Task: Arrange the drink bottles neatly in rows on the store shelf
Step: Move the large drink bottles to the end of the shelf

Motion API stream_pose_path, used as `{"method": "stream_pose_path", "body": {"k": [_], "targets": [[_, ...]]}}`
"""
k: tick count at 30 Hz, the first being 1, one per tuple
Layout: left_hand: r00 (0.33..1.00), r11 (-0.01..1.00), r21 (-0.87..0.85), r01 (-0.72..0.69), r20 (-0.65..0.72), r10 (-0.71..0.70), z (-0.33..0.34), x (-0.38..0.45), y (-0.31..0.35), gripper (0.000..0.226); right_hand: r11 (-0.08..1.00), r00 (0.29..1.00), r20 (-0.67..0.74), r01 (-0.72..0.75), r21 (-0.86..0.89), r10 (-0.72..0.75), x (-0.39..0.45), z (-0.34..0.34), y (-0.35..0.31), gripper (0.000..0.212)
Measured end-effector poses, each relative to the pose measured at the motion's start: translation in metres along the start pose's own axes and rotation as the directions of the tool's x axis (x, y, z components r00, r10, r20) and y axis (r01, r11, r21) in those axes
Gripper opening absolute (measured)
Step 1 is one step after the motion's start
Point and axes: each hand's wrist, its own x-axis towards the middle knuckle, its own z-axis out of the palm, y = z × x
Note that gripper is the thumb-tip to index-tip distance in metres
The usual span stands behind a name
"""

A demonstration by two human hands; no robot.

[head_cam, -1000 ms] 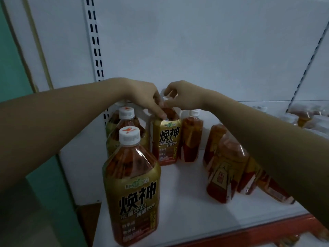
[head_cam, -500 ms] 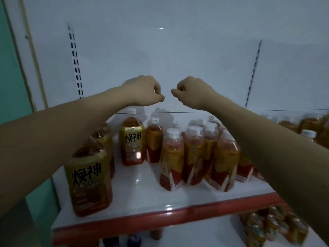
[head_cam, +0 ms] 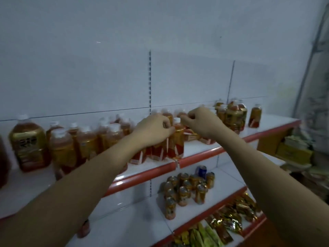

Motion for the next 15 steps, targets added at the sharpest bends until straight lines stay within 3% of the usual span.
{"method": "stream_pose_path", "body": {"k": [5,15], "targets": [[0.987,0.997,-0.004,-0.075,0.142,0.075,0.076,0.018,0.052,0.024,0.990,0.990,0.011,-0.138,-0.025,0.138,-0.046,0.005,0.086,0.050],[0.986,0.978,-0.192,-0.086,0.127,0.112,0.224,0.087,0.112,0.019,0.922,0.924,-0.044,-0.381,-0.067,0.379,-0.069,-0.003,0.248,0.046]]}}
